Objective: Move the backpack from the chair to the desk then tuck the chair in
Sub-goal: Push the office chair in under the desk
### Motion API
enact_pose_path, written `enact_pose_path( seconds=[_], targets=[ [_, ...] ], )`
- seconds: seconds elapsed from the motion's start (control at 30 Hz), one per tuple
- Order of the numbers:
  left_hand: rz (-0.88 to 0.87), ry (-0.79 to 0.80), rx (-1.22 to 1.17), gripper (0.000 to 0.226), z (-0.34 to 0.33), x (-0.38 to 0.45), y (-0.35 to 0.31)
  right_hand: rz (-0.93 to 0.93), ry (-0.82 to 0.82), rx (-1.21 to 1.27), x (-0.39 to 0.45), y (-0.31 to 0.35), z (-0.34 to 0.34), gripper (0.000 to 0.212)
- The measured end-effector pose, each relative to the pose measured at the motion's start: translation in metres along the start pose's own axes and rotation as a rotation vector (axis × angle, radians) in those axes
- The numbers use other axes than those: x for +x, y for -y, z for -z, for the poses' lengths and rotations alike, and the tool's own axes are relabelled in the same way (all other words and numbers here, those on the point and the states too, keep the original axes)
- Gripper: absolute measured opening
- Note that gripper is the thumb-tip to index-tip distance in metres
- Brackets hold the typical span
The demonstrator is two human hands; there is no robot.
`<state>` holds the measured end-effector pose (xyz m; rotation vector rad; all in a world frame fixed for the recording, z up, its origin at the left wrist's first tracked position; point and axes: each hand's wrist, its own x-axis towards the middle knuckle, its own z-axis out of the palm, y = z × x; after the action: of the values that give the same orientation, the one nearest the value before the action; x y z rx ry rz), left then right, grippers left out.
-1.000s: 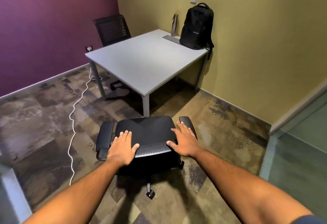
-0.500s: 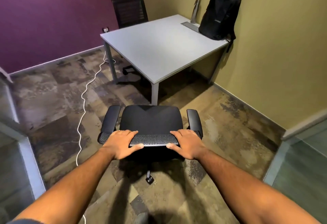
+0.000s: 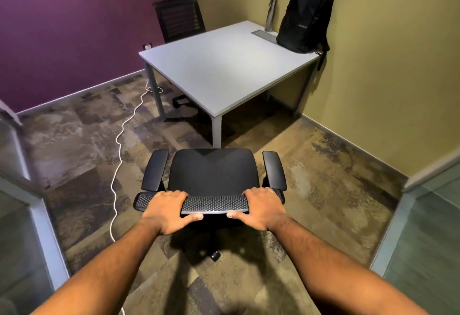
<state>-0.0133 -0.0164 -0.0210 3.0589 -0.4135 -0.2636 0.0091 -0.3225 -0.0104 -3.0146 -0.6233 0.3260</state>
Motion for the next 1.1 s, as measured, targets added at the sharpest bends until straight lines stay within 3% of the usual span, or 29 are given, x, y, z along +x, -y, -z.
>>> enact_pose_path(
  seconds=[0.13,0.47,0.57,0.7,1.1],
  targets=[
    [-0.01,-0.013,0.0,0.109,-0.001,-0.01,-0.006,-0.03,-0.003,0.001,-0.014,0.007,-0.004,0.1],
    [-0.159,0.04,0.012,0.085,0.007,-0.044,-0.007,-0.135,-0.048,0.08,-0.06,0.029,-0.017,0.12],
    [-0.247,0.082,0.004,0.08,0.012,-0.055,-0.006,-0.168,-0.058,0.108,-0.076,0.04,-0.019,0.117],
    [-0.319,0.13,-0.014,0.086,0.013,-0.068,-0.004,-0.212,-0.071,0.141,-0.098,0.056,-0.022,0.107],
    [-0.477,0.064,0.08,0.104,0.006,-0.078,-0.001,-0.342,-0.146,0.177,-0.151,0.092,-0.03,0.103]
  ],
)
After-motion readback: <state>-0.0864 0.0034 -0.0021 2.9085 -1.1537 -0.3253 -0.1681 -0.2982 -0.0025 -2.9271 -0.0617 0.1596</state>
